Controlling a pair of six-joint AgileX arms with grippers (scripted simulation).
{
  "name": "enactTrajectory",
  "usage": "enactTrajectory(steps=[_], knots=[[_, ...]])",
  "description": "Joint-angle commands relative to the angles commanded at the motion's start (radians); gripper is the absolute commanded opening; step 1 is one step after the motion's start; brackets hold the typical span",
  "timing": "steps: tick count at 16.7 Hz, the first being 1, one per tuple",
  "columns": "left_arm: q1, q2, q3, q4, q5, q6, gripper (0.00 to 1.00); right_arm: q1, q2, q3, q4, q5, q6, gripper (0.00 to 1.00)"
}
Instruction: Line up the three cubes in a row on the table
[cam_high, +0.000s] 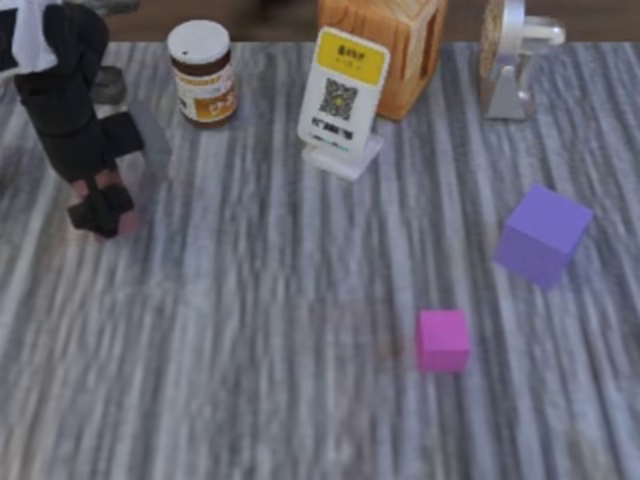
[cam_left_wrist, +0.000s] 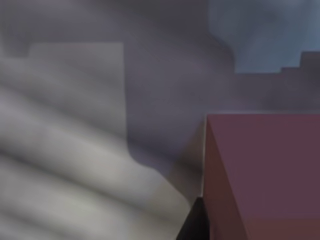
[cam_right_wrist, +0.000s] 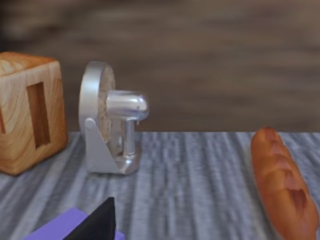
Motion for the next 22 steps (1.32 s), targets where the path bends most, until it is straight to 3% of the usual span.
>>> enactTrajectory(steps=[8, 15, 22], knots=[[-0.003, -0.031, 0.014, -0.037, 0.011, -0.008, 0.0, 0.0, 0.0, 0.0, 0.0, 0.0, 0.0, 1.0], [0.014, -0.082, 0.172, -0.249, 0.01, -0.011, 0.0, 0.0, 0.0, 0.0, 0.0, 0.0, 0.0, 1.0], [-0.027, -0.094, 0.163, -0.249, 0.009, -0.025, 0.0, 0.0, 0.0, 0.0, 0.0, 0.0, 0.0, 1.0]])
